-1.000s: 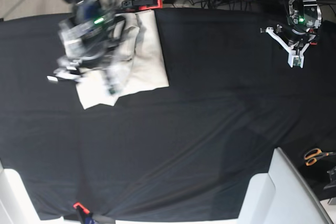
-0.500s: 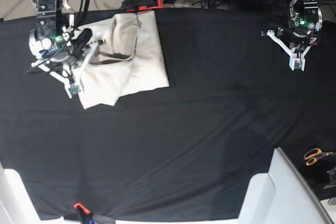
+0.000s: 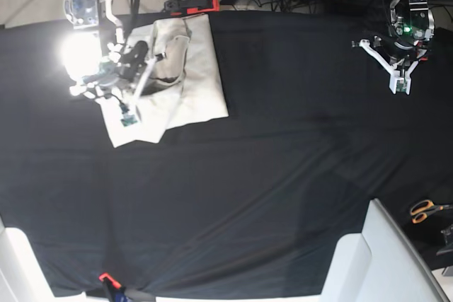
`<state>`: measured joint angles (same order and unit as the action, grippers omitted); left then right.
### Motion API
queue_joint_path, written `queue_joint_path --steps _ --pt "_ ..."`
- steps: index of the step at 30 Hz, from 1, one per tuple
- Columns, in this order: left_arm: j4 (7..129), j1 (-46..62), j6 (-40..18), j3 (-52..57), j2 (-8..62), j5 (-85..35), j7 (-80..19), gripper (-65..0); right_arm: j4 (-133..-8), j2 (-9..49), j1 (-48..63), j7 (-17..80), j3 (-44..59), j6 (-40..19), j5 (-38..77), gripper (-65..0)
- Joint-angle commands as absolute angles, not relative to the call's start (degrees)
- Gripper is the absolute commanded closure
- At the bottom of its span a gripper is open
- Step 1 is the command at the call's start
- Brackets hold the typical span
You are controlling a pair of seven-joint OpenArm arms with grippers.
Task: Fold the T-shirt properly
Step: 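Press and smooth the folded stack with the right gripper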
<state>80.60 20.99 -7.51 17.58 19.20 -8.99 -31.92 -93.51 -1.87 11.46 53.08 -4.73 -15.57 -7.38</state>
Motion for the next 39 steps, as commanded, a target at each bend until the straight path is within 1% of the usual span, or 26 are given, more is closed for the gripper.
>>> queue_joint_path --steps 1,10,15,22,27,29,33,35,39 --pt "81.4 20.9 -7.3 18.0 20.0 -8.7 -31.1 0.0 -94.7 -2.0 10.8 52.0 -6.6 -15.9 -6.5 -0.6" --pt "81.4 20.9 -7.3 18.0 20.0 -8.7 -31.1 0.0 -94.5 -2.4 9.9 52.0 -15.3 -15.5 -6.5 -0.5" --pt "81.4 20.9 -7.3 18.0 20.0 -8.7 -31.1 0.0 -94.4 -2.5 8.0 52.0 -18.0 -15.5 -6.5 -0.5" --pt "81.4 20.9 -7.3 18.0 20.0 -8.7 -31.1 0.0 -94.0 -4.5 6.1 52.3 -22.9 -15.5 -6.6 -0.5" --pt "81.3 20.9 -7.3 18.0 20.0 -8.7 -31.1 0.0 -95.4 -4.3 6.0 55.5 -27.6 -15.5 -6.7 -0.5" --pt "81.3 20.9 -7.3 18.0 20.0 -8.7 -31.1 0.0 -98.8 -3.4 6.5 56.7 -27.2 -15.4 -6.8 -0.5" --pt "81.3 20.9 -7.3 18.0 20.0 -8.7 -31.1 0.0 -106.7 -1.4 8.1 59.9 -20.3 -13.7 -6.6 -0.5" --pt "81.3 20.9 -7.3 18.0 20.0 -8.7 -31.1 0.0 -107.8 -1.4 10.2 60.6 -17.7 -13.7 -6.6 -0.5" --pt "81.4 20.9 -7.3 18.0 19.9 -8.7 -31.1 0.0 -108.0 -1.4 16.5 58.8 -17.5 -13.3 -6.7 -0.8"
